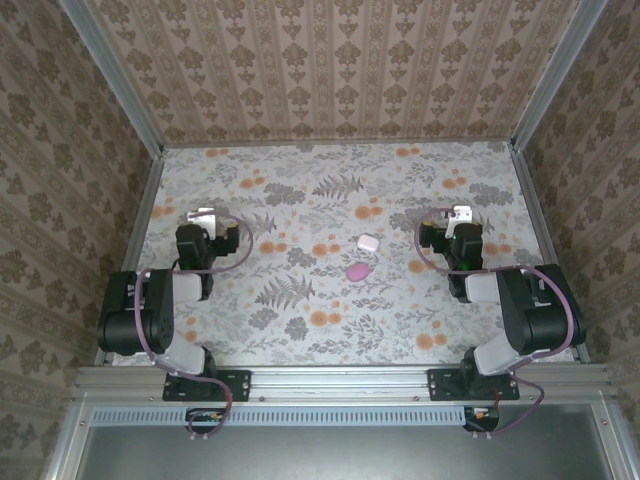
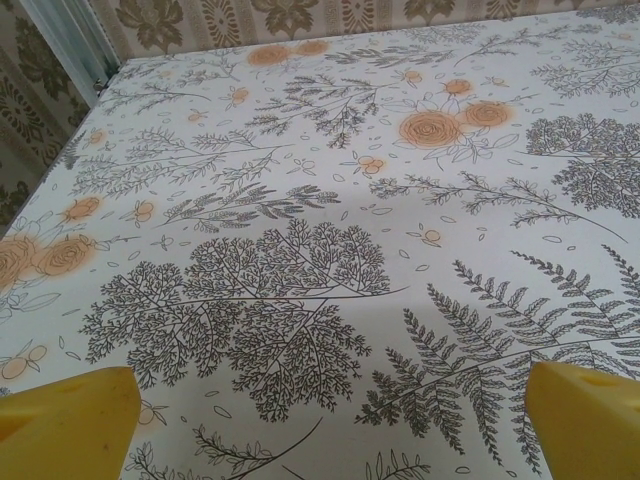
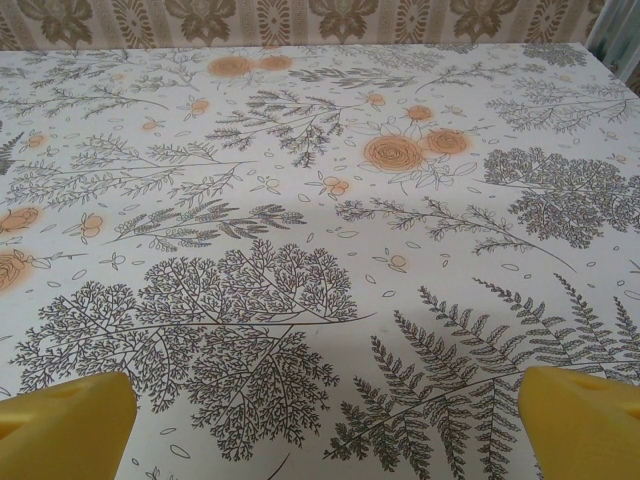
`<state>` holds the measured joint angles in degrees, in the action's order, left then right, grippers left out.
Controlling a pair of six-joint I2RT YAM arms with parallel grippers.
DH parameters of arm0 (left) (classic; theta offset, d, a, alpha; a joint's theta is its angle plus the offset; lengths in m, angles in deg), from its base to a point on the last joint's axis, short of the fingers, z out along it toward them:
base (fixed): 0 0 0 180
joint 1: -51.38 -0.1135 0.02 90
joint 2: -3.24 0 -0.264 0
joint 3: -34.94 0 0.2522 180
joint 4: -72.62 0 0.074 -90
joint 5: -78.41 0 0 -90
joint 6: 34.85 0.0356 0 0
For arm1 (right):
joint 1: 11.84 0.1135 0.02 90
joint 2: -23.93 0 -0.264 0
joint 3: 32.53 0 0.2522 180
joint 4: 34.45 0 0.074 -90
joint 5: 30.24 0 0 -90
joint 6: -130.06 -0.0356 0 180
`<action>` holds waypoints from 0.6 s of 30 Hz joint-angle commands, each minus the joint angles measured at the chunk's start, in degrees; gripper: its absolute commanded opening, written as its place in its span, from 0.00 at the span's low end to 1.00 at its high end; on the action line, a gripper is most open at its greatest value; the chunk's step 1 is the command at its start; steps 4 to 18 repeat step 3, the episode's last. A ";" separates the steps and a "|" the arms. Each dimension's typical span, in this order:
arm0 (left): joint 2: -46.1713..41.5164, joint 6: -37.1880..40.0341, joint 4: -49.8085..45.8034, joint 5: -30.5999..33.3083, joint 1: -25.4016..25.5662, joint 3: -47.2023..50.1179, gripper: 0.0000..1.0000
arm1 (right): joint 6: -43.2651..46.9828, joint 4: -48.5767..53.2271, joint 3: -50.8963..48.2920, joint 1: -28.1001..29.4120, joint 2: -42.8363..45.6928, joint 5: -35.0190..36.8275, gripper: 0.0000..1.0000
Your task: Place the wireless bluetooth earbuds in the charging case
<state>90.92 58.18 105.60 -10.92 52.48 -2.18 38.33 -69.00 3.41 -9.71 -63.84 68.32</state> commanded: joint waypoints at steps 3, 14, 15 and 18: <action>0.13 -0.21 1.07 0.69 -0.05 -0.11 1.00 | -0.91 -1.93 0.59 0.00 0.10 0.83 1.00; 0.13 -0.21 1.07 0.69 -0.05 -0.11 1.00 | -0.91 -1.93 0.59 0.00 0.10 0.83 1.00; 0.13 -0.21 1.07 0.69 -0.05 -0.11 1.00 | -0.91 -1.93 0.59 0.00 0.10 0.83 1.00; 0.13 -0.21 1.07 0.69 -0.05 -0.11 1.00 | -0.91 -1.93 0.59 0.00 0.10 0.83 1.00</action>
